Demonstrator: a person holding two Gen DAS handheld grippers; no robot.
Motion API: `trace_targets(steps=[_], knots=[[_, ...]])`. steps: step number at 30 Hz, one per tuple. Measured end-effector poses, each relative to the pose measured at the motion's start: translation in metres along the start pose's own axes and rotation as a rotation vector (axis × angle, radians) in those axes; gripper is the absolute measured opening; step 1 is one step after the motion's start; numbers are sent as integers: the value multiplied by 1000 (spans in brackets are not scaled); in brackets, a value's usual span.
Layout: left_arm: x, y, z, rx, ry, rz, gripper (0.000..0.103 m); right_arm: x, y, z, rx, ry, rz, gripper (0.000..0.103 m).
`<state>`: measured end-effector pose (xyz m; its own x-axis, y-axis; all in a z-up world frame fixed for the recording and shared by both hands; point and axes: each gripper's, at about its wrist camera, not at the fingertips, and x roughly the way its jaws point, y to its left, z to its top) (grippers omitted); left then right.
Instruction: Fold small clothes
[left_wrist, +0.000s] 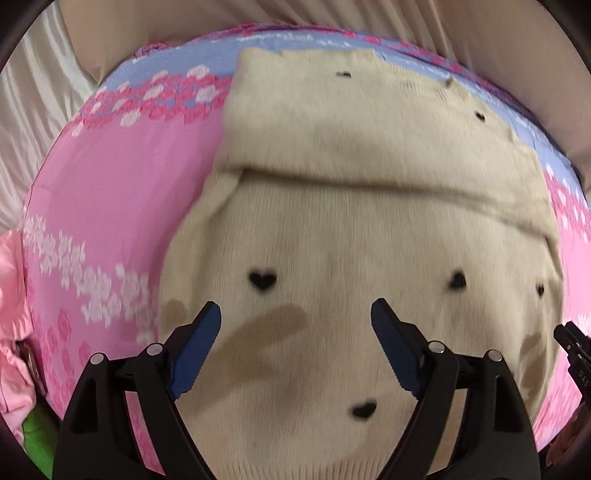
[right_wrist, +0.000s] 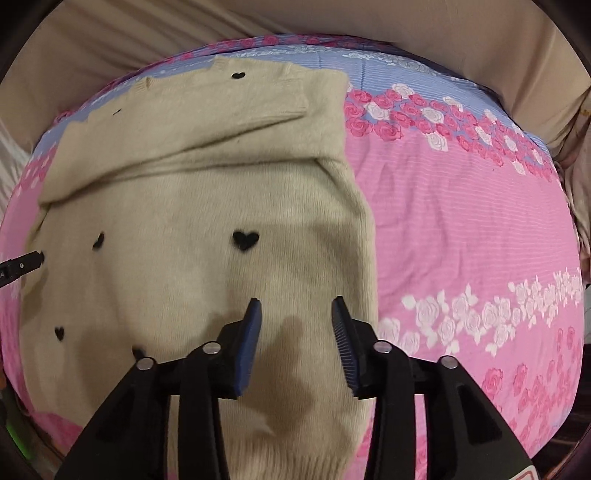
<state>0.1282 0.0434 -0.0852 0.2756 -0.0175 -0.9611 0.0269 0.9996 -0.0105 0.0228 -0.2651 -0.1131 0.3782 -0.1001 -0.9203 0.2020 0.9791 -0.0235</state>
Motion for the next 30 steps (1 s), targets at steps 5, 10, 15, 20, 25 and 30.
trace_targets(steps=[5, 10, 15, 20, 25, 30], knots=[[-1, 29, -49, -51, 99, -59, 87, -11, -16, -43, 21, 32, 0, 65], [-2, 64, -98, -98, 167, -78, 88, -13, -35, -88, 63, 110, 19, 68], [5, 82, -128, -123, 246, -79, 88, -10, -37, -118, 93, 162, 57, 68], [10, 74, -135, -103, 281, -101, 92, 2, -32, -130, 143, 209, 121, 70], [13, 55, -140, -25, 296, -78, 93, 3, -22, -132, 133, 200, 130, 71], [7, 43, -143, -7, 277, -126, 74, 3, -22, -132, 165, 178, 167, 57]])
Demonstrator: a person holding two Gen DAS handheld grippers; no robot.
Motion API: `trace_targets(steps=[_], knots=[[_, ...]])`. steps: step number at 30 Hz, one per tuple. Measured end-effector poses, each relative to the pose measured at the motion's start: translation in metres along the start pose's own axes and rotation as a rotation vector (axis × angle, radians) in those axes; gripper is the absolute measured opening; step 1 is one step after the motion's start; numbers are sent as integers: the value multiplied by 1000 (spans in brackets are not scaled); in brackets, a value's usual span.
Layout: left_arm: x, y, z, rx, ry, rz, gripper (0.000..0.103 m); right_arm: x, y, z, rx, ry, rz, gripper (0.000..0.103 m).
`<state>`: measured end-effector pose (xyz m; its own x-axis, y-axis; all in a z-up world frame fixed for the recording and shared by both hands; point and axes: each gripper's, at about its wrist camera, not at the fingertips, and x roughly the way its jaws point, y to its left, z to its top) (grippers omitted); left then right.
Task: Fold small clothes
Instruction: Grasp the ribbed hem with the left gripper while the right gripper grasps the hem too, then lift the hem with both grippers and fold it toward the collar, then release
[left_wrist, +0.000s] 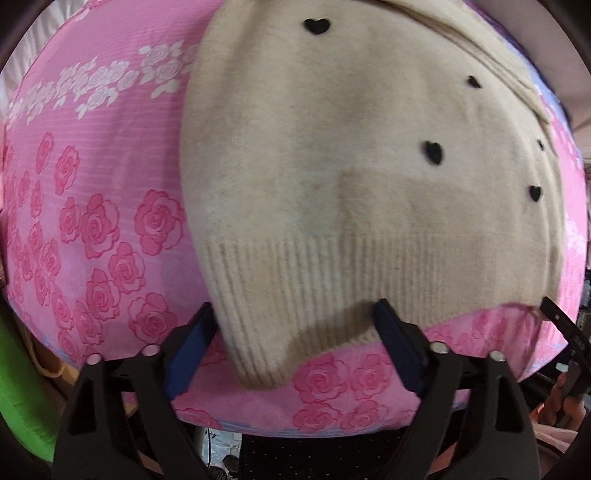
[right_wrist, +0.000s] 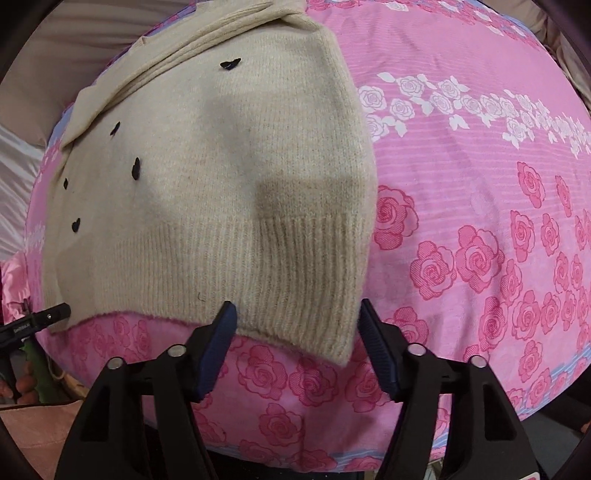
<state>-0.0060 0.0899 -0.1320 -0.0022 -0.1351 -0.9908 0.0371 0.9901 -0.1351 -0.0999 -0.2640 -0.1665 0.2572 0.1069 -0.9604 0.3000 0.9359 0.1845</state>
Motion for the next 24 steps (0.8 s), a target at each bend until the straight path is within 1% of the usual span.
trace_targets(steps=[1, 2, 3, 4, 5, 6, 7, 9, 11, 13, 14, 15, 18, 19, 20, 22, 24], knots=[[-2, 1, 0, -2, -7, -26, 66, 0, 0, 0, 1, 1, 8, 50], [-6, 3, 1, -4, -7, -36, 57, -2, 1, 3, -2, -2, 4, 38], [-7, 5, 1, -11, -7, -55, 53, -3, 0, 4, 0, -3, 10, 32], [-11, 4, 6, -15, -8, -70, 35, -3, 0, 4, 4, -3, 22, 20], [-13, 10, 7, -24, -4, -94, 17, -4, -3, 3, 11, -10, 33, 12], [-14, 15, 8, -44, 5, -133, 13, -7, -4, 3, 19, -23, 48, 11], [-16, 23, 8, -83, 7, -181, 9, -10, -7, 2, 25, -32, 58, 10], [-22, 29, 7, -115, 0, -234, 8, -17, -9, 1, 34, -55, 76, 9], [-33, 31, 6, -108, -21, -253, 7, -29, -9, 2, 45, -86, 111, 9], [-53, 30, 7, -88, -62, -291, 7, -45, -8, 4, 46, -127, 140, 8], [-68, 27, 2, -80, -87, -311, 7, -56, -6, 6, 47, -154, 158, 8], [-85, 24, 6, -69, -124, -341, 7, -67, -3, 9, 48, -178, 172, 8], [-122, 30, 25, -50, -217, -400, 7, -102, -2, 27, 70, -271, 234, 8], [-140, 29, 34, -45, -260, -428, 7, -113, -1, 35, 73, -304, 250, 8], [-155, 28, 42, -36, -299, -438, 7, -124, 0, 47, 75, -342, 264, 8], [-180, 27, 67, -24, -371, -437, 7, -142, 2, 71, 74, -404, 284, 8], [-198, 14, 96, -10, -431, -429, 8, -156, 5, 103, 73, -456, 316, 8]])
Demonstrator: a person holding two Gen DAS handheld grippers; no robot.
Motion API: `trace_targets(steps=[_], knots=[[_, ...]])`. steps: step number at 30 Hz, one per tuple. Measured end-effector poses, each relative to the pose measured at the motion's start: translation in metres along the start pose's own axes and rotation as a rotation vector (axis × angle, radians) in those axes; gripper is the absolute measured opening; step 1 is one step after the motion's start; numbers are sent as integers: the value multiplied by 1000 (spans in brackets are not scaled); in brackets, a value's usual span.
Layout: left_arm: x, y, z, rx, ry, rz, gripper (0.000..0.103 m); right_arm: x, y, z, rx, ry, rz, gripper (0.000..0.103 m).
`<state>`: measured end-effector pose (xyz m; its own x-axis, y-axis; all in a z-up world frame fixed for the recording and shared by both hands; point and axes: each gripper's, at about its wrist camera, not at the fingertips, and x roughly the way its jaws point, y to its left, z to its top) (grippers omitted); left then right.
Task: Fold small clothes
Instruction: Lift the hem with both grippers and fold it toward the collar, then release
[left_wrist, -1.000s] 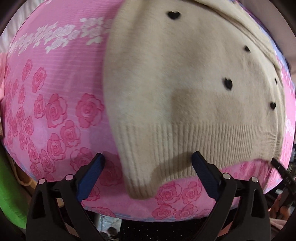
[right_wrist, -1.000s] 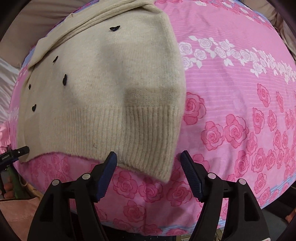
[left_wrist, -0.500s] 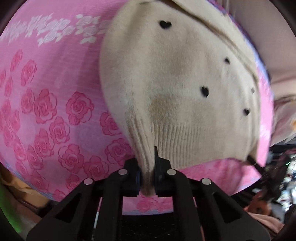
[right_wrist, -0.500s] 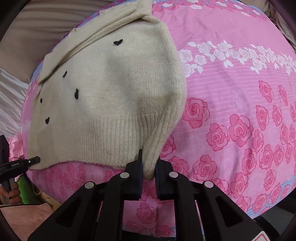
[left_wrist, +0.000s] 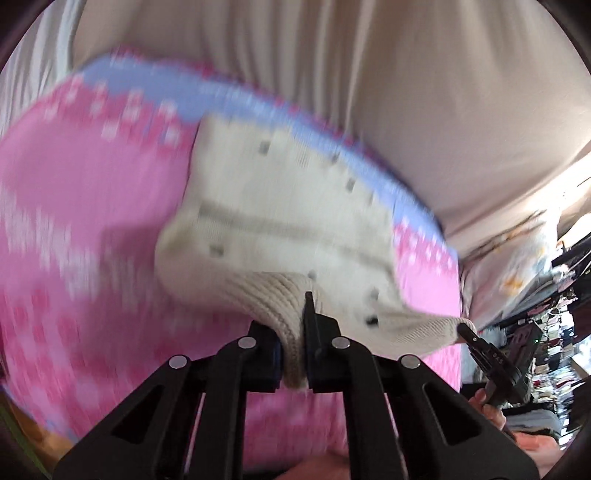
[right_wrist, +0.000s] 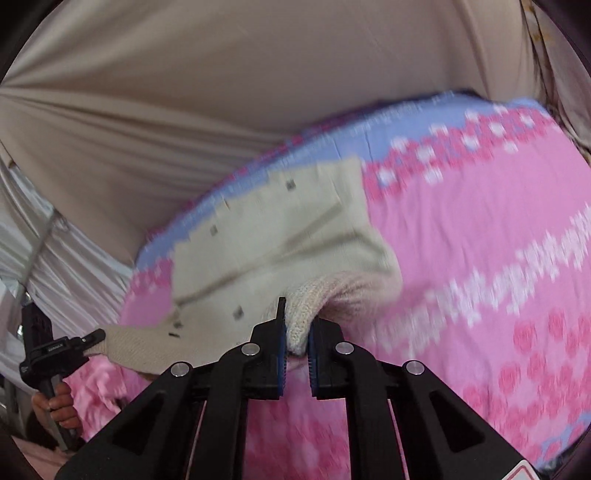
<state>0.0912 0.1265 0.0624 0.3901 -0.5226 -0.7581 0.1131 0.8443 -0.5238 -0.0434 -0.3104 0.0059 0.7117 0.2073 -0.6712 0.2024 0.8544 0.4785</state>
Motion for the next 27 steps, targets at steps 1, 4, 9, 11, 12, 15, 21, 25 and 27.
trace_targets(steps=[1, 4, 9, 11, 12, 15, 21, 25, 27], knots=[[2, -6, 15, 13, -23, 7, 8, 5, 4, 16, -7, -20, 6, 8], [15, -14, 63, 36, -66, 36, 8, 29, 10, 71, -20, -71, 22, 8], [70, -15, 146, 72, -96, 117, 8, 90, 17, 148, -63, -110, -14, 8], [108, -10, 179, 66, -84, 153, 8, 130, 15, 176, -69, -88, -36, 8], [130, -6, 193, 69, -70, 180, 8, 149, 15, 186, -72, -79, -61, 8], [186, 9, 219, 47, -30, 244, 15, 222, 6, 208, -77, 22, -141, 13], [241, 56, 223, -56, 59, 334, 32, 261, 2, 195, -126, 64, -254, 44], [208, 66, 209, -55, -46, 371, 62, 240, -5, 181, -137, -32, -298, 73], [201, 66, 197, -37, -38, 375, 62, 241, -17, 184, -79, -7, -297, 67]])
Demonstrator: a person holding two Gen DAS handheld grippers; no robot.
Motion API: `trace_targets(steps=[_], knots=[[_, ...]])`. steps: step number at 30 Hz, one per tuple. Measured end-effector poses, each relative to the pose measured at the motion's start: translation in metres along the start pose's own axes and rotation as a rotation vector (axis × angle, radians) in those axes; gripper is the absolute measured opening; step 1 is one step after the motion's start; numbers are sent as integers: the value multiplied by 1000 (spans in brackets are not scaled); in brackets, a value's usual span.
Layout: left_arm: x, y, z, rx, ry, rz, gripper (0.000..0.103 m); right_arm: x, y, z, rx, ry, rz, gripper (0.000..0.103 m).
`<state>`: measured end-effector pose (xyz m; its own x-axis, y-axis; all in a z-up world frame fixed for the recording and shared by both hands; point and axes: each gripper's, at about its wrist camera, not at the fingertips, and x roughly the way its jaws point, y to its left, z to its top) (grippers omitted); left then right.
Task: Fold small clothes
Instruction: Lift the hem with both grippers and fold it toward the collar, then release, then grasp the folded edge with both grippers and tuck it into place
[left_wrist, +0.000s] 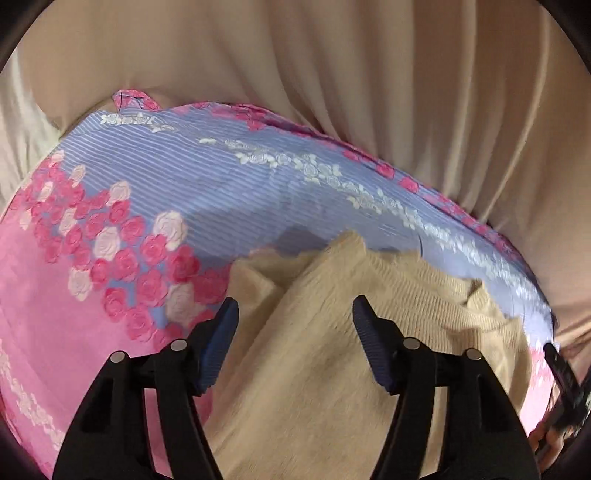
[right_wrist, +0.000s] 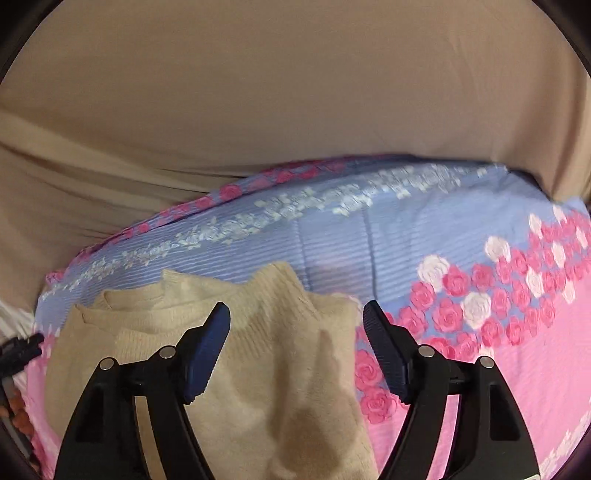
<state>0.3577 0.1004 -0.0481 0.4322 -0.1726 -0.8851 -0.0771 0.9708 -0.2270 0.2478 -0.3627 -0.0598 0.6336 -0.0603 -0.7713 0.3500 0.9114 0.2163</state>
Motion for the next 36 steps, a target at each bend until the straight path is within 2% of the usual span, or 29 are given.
trace_targets(steps=[3, 4, 6, 7, 8, 9, 10, 11, 14, 16, 18, 19, 20, 21, 22, 24, 25, 26, 28, 31, 33, 34, 36], knots=[[-5, -2, -15, 29, -6, 19, 65, 7, -8, -7, 15, 38, -1, 67], [-1, -1, -20, 30, 3, 35, 74, 14, -7, -11, -8, 61, -24, 67], [19, 4, -28, 11, 42, 54, 75, 31, -7, -23, -46, 129, -55, 60], [25, 6, -31, 8, 56, 50, 66, 38, -8, -29, -50, 155, -50, 38], [33, 5, -33, 18, 62, 51, 49, 46, -8, -33, -53, 185, -34, 22], [40, 3, -34, 41, 71, 69, 38, 49, -9, -34, -50, 191, -35, 21], [43, 1, -33, 52, 74, 71, 16, 48, -9, -31, -43, 181, -30, 12], [41, 2, -31, 38, 65, 51, 15, 42, -10, -26, -29, 157, -12, 9], [15, 10, -22, -22, -13, -19, 13, 8, -10, -9, -1, 41, 49, 8], [-3, 17, -18, -46, -64, -32, 9, -11, -10, -1, 1, -26, 74, 8], [-4, 23, -18, -65, -89, 14, 8, 0, -11, -1, -16, 0, 54, 11], [4, 28, -18, -76, -73, 39, 10, 22, -13, -6, -38, 56, 0, 18], [16, 31, -19, -79, -42, 61, 13, 41, -15, -12, -58, 115, -45, 26], [31, 34, -22, -71, 7, 85, 14, 61, -16, -17, -66, 193, -89, 26], [45, 36, -25, -48, 56, 131, 15, 66, -19, -19, -44, 213, -78, 27], [40, 31, -29, -9, 26, 150, 16, 43, -14, -11, -27, 134, -58, 27], [31, 25, -30, 22, -6, 163, 22, 31, -10, -9, -34, 103, -48, 27], [23, 21, -30, 42, -36, 180, 36, 20, -6, -8, -36, 72, -35, 30], [20, 17, -30, 50, -69, 199, 57, 25, -1, -11, -61, 92, -21, 42], [45, 16, -29, 51, -1, 232, 56, 63, 4, -23, -123, 203, -112, 41], [50, 21, -26, 15, 53, 218, 55, 53, 1, -18, -74, 180, -107, 41], [39, 23, -28, -4, 43, 187, 54, 36, 1, -15, -60, 148, -91, 43], [11, 32, -37, -42, 8, 127, 60, 10, 1, -18, -76, 98, -91, 57]])
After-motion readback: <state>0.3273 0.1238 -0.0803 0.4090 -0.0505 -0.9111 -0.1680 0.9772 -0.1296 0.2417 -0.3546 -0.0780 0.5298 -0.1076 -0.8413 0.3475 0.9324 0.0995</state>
